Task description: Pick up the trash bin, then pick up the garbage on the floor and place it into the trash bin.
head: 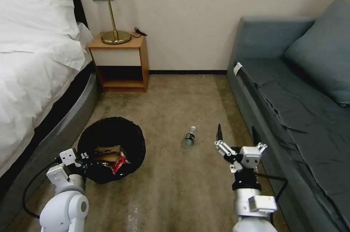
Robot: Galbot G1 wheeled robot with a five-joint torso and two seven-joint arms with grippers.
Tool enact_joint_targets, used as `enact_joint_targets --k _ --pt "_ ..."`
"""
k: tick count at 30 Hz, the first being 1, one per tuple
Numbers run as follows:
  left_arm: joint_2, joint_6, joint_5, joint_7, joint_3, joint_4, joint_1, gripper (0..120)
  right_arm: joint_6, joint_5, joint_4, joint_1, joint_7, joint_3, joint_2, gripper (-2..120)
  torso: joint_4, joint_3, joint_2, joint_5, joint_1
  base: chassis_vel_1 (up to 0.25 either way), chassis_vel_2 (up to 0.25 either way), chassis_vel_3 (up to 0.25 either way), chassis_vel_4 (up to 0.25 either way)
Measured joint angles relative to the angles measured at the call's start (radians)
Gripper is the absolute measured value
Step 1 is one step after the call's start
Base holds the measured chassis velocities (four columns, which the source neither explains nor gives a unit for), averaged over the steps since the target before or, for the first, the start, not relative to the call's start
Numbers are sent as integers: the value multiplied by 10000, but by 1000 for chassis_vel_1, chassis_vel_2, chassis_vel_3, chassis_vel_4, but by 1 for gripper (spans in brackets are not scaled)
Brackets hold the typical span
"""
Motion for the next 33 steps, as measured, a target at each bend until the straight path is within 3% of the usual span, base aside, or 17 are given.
enact_joint_targets --k 8,22,33 --pt "-21 -35 -18 1 -60 -20 43 3 2 167 -244 255 -29 -68 -128 100 -1 0 0 0 -1 -62 56 53 -57" --pt "-28 -82 -43 6 -95 12 26 3 -116 499 -619 782 39 -86 -339 100 -1 2 0 3 1 -190 191 195 -184" --pt "-36 -81 -45 1 -46 145 -49 3 -278 734 -961 1224 70 -198 -480 100 -1 2 0 1 0 -88 93 98 -98"
